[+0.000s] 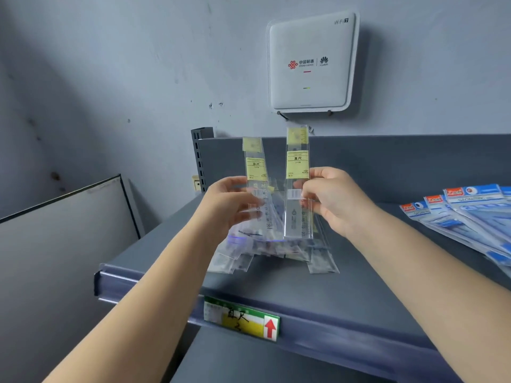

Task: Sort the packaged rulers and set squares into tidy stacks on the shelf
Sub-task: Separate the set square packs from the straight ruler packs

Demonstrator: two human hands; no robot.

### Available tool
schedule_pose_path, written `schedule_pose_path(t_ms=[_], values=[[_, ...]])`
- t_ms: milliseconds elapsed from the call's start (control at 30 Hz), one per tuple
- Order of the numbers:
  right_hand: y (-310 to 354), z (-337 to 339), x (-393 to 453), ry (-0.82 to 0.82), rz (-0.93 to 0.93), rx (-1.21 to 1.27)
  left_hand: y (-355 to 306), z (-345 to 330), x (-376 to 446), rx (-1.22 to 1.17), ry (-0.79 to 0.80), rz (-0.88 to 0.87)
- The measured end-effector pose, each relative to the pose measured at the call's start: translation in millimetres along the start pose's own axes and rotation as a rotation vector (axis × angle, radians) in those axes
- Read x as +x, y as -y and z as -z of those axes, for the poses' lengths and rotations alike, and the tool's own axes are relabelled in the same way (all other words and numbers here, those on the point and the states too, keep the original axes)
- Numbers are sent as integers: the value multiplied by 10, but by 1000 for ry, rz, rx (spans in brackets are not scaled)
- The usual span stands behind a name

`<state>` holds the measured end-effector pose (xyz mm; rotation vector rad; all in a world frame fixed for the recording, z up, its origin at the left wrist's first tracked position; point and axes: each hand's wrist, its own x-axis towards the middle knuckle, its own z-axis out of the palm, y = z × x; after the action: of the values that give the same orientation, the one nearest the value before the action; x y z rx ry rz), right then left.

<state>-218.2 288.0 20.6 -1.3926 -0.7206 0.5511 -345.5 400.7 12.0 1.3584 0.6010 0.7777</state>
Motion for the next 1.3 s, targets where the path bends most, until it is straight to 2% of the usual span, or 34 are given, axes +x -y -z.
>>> schedule_pose_path(t_ms=[300, 367, 467, 567, 600, 633, 700, 767, 900, 1000, 1167, 1300], values=[[-45, -83, 101, -65, 32, -44, 115, 100, 232, 128, 70, 5], [2, -113, 112, -51, 66, -7, 111, 111, 255, 209, 57, -57], [113, -189, 121, -35, 154, 34, 119, 166, 297, 399, -59, -203], [198, -297, 156, -25, 223, 47, 126, 263, 331, 470, -102, -261], [185, -328, 186, -43, 229, -52, 126, 290, 335, 495, -102, -270], [177, -358, 210, -71, 220, -258, 127, 312, 337, 528, -104, -281], [110, -380, 266, -69, 129, -829, 122, 337, 328, 614, -103, -320], [58, -334, 263, -32, 162, -1151, 119, 333, 306, 764, -90, -385], [123, -125, 72, -94, 358, -1321, 94, 214, 216, 1238, -87, -548], [143, 131, -90, -138, 447, -1515, 50, -23, 83, 1471, -103, -639], [146, 703, -426, -182, 477, -1770, 72, -657, -200, 1597, -62, -711], [145, 1198, -764, -133, 458, -1864, 169, -1270, -487, 1585, 12, -722]])
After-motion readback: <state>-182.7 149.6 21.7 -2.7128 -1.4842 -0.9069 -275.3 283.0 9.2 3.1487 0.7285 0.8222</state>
